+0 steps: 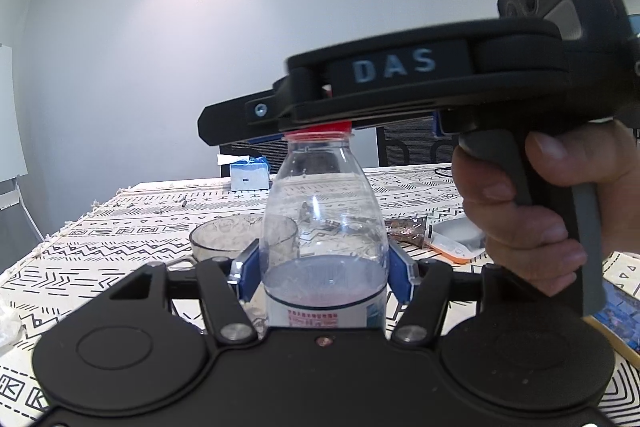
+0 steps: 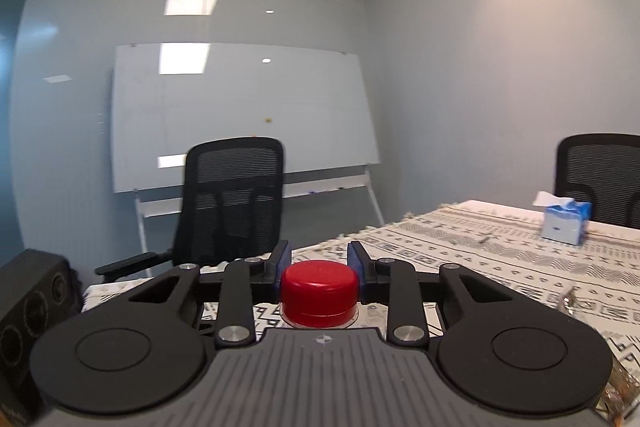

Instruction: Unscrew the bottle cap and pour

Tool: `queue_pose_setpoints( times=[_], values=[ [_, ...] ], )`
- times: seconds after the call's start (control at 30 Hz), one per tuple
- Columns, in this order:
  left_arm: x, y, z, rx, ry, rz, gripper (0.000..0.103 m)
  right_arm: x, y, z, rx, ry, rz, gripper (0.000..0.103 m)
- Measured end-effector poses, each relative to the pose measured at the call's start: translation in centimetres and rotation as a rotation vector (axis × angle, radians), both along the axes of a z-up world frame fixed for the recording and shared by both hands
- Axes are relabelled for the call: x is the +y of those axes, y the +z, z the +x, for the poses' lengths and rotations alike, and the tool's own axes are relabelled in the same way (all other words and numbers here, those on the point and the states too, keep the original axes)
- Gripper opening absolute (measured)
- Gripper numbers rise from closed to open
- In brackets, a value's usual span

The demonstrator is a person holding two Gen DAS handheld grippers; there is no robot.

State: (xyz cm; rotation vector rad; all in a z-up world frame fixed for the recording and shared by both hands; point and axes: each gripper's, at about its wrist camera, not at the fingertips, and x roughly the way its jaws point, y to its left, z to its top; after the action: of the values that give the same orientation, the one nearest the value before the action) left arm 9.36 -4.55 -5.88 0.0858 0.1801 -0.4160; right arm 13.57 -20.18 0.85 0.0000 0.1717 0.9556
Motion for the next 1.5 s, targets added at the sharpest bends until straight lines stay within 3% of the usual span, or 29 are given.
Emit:
queue_pose_setpoints(
  times=[0.13,0.33,0.53,0.7,0.87,1.07,1.43,1.5],
  values=[
    [0.2,0.0,0.1,0.002,-0.004,-0.005,0.064,-0.7,0.4,0.7,-0.044,0.108,-0.029,0.030],
    [0.4,-0.2,0.4,0.003,-0.013,-0.011,0.064,-1.4,1.3,1.5,-0.037,0.213,-0.044,0.030],
    [0.6,-0.3,1.0,0.005,-0.018,-0.008,0.065,-1.9,1.9,1.6,-0.024,0.233,-0.053,0.030],
    [0.6,-0.4,1.1,0.003,-0.016,-0.004,0.065,-1.2,2.6,0.7,-0.003,0.128,-0.078,0.034],
    [0.1,-0.5,1.3,0.000,-0.013,0.007,0.065,0.0,2.7,0.2,0.033,-0.065,-0.098,0.055],
    [0.0,-0.4,0.6,-0.004,-0.008,0.015,0.065,0.3,2.6,0.1,0.118,-0.168,-0.059,0.054],
    [-0.8,-0.5,0.1,-0.011,0.016,0.048,0.065,2.5,1.7,-1.9,0.127,-0.402,-0.052,0.054],
    [-1.0,-0.5,0.1,-0.015,0.019,0.059,0.065,3.2,1.6,-2.0,0.118,-0.448,-0.076,0.046]
  ],
)
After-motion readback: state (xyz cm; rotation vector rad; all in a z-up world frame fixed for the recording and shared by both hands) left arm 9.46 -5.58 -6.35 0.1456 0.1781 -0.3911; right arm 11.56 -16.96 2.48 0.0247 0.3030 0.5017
